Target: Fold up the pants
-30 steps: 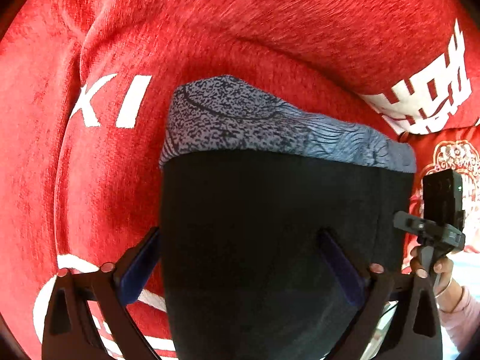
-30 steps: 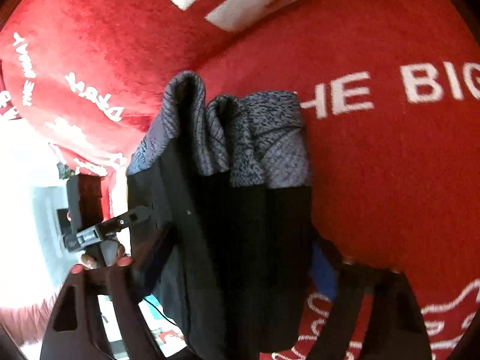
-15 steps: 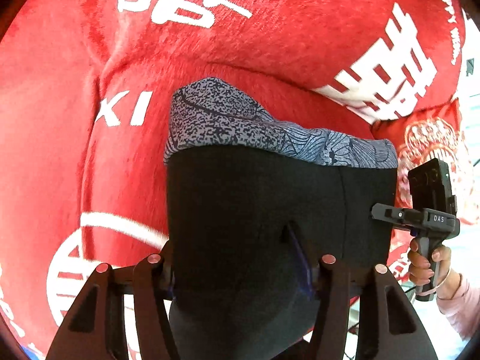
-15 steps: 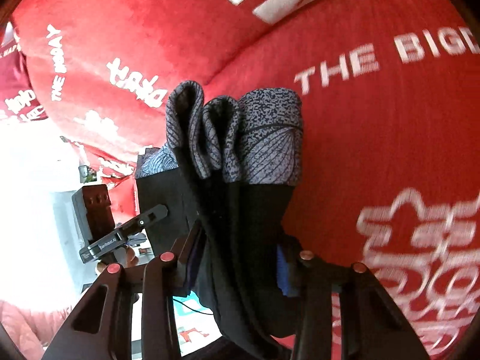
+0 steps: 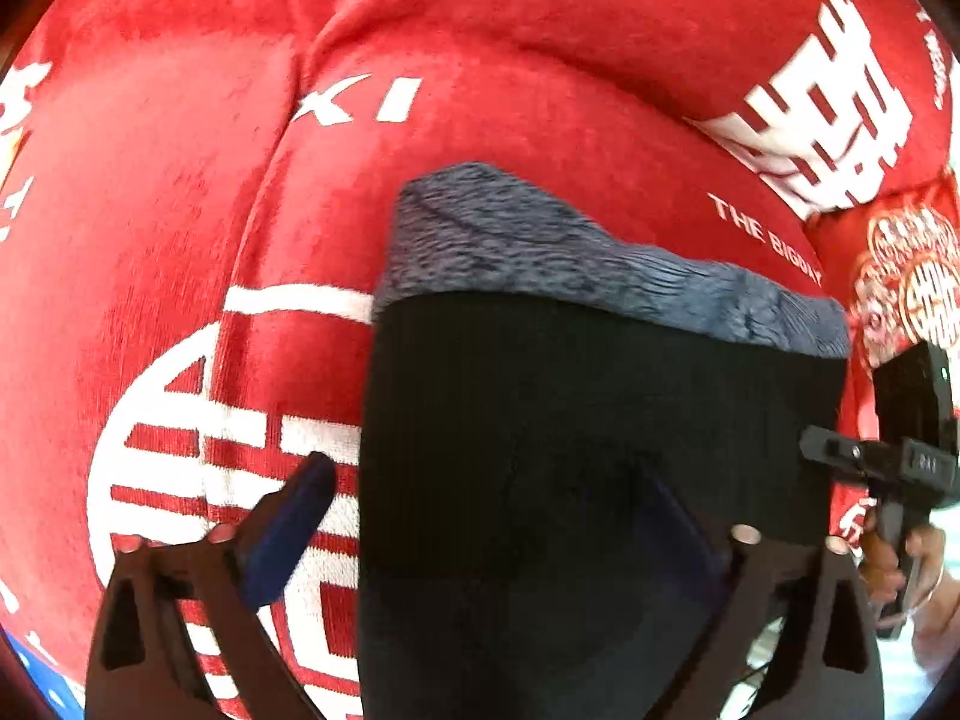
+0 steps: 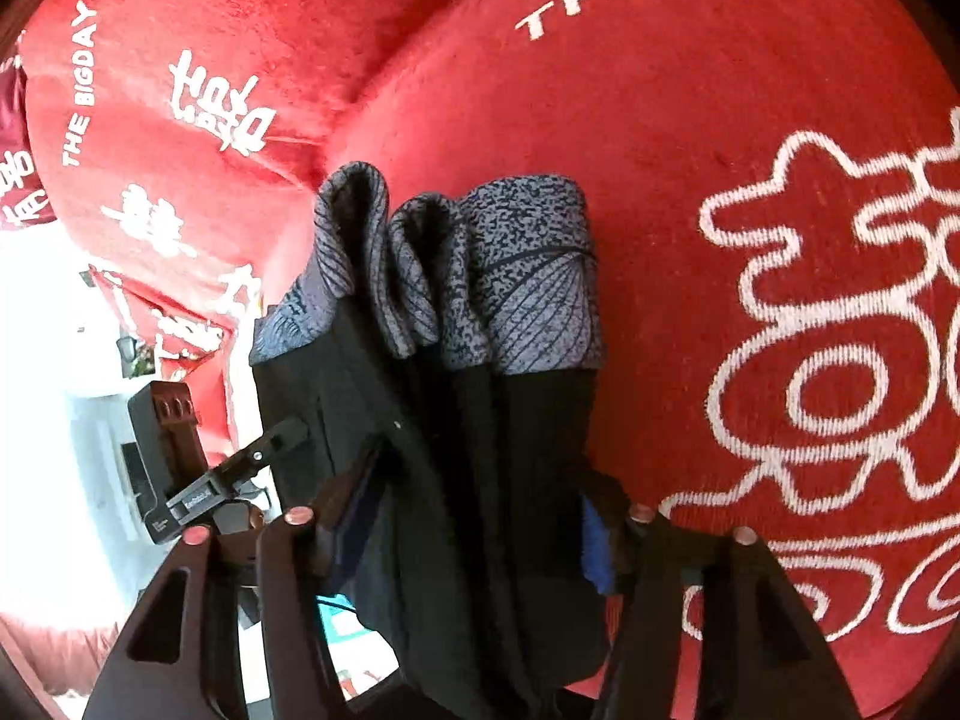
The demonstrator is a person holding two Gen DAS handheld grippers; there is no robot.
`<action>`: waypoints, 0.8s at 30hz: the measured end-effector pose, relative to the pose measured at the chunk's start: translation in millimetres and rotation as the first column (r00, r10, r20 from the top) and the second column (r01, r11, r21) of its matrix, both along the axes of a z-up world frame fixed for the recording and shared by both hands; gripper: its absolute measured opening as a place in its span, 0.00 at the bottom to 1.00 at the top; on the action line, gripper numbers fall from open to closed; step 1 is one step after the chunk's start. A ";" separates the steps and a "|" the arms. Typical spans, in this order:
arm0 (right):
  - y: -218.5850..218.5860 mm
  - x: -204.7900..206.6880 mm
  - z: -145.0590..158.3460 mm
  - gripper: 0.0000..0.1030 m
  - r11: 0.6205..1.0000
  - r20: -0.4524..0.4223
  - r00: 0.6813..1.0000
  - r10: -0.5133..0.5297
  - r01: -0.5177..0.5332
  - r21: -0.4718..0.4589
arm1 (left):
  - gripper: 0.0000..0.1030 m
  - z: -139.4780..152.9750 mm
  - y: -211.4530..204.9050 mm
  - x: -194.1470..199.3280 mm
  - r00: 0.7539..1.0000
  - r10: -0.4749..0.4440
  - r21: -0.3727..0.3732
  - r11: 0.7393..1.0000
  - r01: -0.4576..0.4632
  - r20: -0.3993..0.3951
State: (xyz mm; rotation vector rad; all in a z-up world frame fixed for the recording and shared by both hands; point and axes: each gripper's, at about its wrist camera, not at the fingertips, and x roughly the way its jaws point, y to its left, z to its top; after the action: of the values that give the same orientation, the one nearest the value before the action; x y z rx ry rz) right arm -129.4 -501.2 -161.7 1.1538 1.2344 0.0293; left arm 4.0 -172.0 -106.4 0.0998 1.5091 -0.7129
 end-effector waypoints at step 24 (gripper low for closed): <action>88.5 -49.9 116.7 1.00 0.842 -0.277 0.958 -0.079 -0.085 -0.533 | 0.99 101.8 23.8 -81.0 0.963 -0.168 0.247 0.962 0.113 0.212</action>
State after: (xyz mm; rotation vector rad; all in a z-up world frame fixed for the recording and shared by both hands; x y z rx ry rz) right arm -179.3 -412.7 -45.0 0.6673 1.3827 -0.4792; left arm -77.0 -148.2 -4.6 0.4587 1.3639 -0.6111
